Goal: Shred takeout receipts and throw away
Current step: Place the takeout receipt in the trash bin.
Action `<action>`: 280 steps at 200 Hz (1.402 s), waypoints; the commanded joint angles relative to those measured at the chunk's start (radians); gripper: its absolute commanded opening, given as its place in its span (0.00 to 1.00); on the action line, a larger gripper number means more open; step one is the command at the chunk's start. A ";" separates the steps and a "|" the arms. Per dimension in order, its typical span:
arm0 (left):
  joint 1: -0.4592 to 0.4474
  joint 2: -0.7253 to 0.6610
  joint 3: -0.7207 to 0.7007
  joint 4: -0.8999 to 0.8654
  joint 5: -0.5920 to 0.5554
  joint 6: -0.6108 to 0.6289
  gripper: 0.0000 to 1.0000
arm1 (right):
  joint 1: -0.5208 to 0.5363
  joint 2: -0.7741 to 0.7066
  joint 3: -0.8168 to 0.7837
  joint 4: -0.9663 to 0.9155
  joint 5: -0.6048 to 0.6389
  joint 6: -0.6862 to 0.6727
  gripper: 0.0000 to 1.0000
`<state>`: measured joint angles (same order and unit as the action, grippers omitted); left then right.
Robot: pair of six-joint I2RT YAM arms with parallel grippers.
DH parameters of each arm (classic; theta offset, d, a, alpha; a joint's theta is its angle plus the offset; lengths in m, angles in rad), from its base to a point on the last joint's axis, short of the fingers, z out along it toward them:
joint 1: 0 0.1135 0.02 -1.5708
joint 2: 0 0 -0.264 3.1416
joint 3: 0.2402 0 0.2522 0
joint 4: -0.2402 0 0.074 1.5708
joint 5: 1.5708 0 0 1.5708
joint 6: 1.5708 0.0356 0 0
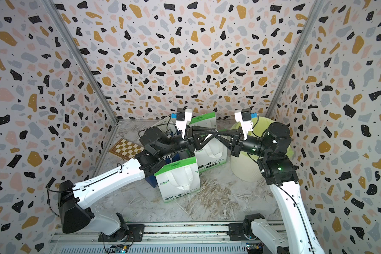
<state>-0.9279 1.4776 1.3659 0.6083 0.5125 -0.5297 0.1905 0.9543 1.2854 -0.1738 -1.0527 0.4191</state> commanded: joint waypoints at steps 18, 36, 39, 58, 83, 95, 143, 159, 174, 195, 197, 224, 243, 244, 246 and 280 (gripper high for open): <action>-0.002 -0.039 -0.011 0.019 -0.007 0.064 0.81 | 0.004 -0.044 0.040 -0.041 0.062 -0.028 0.00; -0.001 -0.073 -0.020 -0.021 -0.037 0.135 1.00 | 0.003 -0.036 0.085 -0.144 0.137 -0.078 0.00; -0.001 -0.080 -0.021 -0.034 -0.047 0.153 1.00 | 0.003 -0.032 0.093 -0.163 0.152 -0.087 0.00; 0.000 -0.148 -0.020 -0.165 -0.132 0.306 1.00 | -0.006 -0.010 0.148 -0.278 0.258 -0.135 0.00; 0.000 -0.260 -0.031 -0.363 -0.325 0.534 1.00 | -0.066 0.015 0.173 -0.388 0.444 -0.114 0.00; 0.000 -0.324 -0.053 -0.435 -0.452 0.612 1.00 | -0.128 0.026 0.170 -0.440 0.514 -0.081 0.00; -0.001 -0.593 -0.192 -0.641 -0.888 0.789 1.00 | -0.344 0.040 0.085 -0.580 0.736 -0.087 0.00; 0.000 -0.666 -0.234 -0.708 -0.959 0.789 1.00 | -0.363 0.056 0.081 -0.602 0.785 -0.101 0.00; -0.001 -0.724 -0.271 -0.767 -0.999 0.770 1.00 | -0.370 0.071 0.085 -0.610 0.808 -0.113 0.00; -0.001 -0.788 -0.321 -0.836 -1.045 0.731 1.00 | -0.370 0.096 0.097 -0.627 0.804 -0.148 0.09; 0.000 -0.794 -0.325 -0.839 -1.049 0.728 1.00 | -0.371 0.096 0.096 -0.628 0.801 -0.152 0.13; 0.000 -0.833 -0.372 -0.873 -1.062 0.675 1.00 | -0.371 0.113 0.088 -0.627 0.760 -0.188 0.40; -0.001 -0.833 -0.376 -0.900 -1.059 0.654 1.00 | -0.367 0.130 0.089 -0.633 0.722 -0.198 0.51; -0.001 -0.833 -0.376 -0.901 -1.059 0.655 1.00 | -0.368 0.130 0.090 -0.633 0.720 -0.198 0.52; -0.001 -0.832 -0.375 -0.903 -1.058 0.654 1.00 | -0.367 0.131 0.090 -0.633 0.716 -0.199 0.53; 0.000 -0.833 -0.372 -0.945 -1.056 0.635 1.00 | -0.356 0.146 0.109 -0.635 0.683 -0.202 0.61</action>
<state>-0.9279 0.6525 0.9916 -0.3202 -0.5251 0.1368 -0.1730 1.0981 1.3579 -0.7879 -0.3286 0.2375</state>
